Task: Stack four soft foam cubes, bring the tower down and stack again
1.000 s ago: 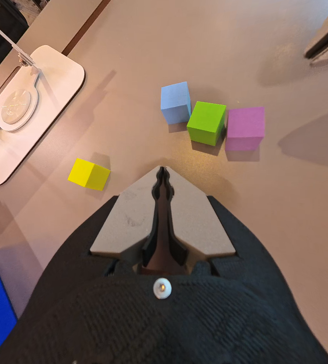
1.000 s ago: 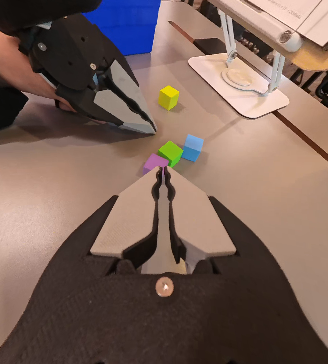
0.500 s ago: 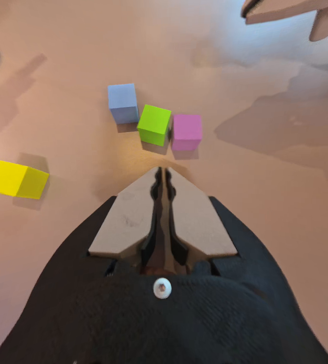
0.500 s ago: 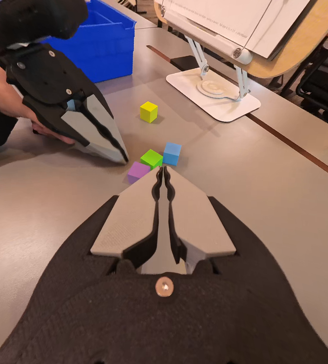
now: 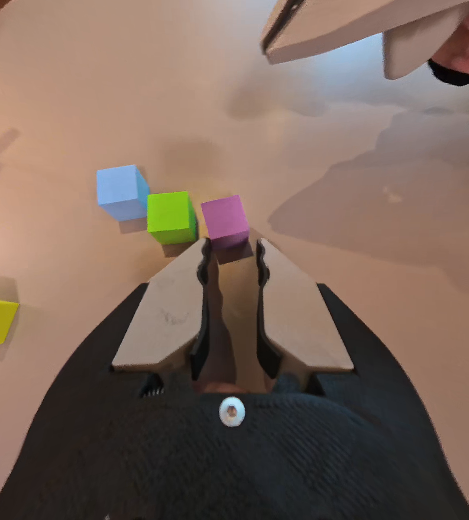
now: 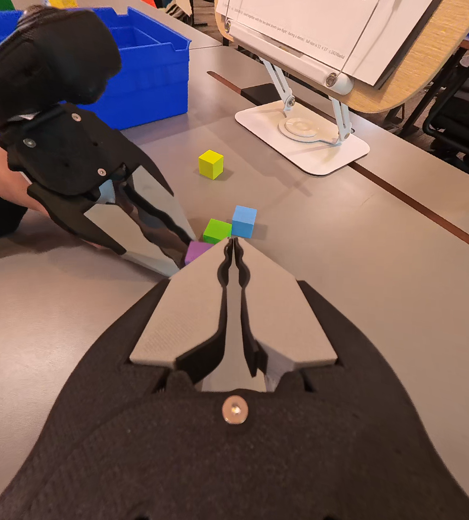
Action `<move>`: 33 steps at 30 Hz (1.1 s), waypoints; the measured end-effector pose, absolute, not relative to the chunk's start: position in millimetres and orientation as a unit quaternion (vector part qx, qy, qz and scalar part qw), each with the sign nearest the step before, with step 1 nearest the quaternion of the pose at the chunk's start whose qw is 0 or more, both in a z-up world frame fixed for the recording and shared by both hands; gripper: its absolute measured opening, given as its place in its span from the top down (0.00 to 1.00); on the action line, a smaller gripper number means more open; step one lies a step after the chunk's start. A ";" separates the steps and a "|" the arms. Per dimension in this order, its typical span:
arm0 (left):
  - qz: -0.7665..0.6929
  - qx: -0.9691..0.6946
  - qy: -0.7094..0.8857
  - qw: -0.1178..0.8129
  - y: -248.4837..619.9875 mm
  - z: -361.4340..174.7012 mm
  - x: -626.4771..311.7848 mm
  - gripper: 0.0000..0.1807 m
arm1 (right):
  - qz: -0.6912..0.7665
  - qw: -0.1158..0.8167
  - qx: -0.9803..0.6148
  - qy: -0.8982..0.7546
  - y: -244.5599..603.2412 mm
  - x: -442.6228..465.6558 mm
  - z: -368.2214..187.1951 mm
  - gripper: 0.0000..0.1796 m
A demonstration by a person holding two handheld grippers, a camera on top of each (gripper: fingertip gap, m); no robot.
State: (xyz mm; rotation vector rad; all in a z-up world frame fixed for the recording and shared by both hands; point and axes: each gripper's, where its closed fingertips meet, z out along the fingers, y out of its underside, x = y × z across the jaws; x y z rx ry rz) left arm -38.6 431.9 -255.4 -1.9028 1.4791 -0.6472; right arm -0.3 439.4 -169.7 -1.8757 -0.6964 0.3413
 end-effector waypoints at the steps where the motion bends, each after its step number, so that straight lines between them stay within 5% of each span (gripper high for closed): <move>1: -0.253 -0.717 0.570 0.313 426.7 -255.3 -35.3 0.84 | 0.143 0.528 -0.785 -0.293 439.1 -0.9 -169.5 1.00; 20: -0.181 -0.745 0.459 0.449 491.6 -227.7 -53.6 0.86 | 0.147 0.542 -0.774 -0.293 435.3 -2.1 -158.2 1.00; 28: -0.171 -0.761 0.454 0.430 490.6 -235.7 -42.1 0.69 | 0.147 0.542 -0.773 -0.296 434.9 -4.6 -158.4 1.00; 33: -0.149 -0.777 0.459 0.404 491.0 -247.7 -36.8 0.84 | 0.146 0.539 -0.775 -0.296 436.0 -5.2 -161.4 1.00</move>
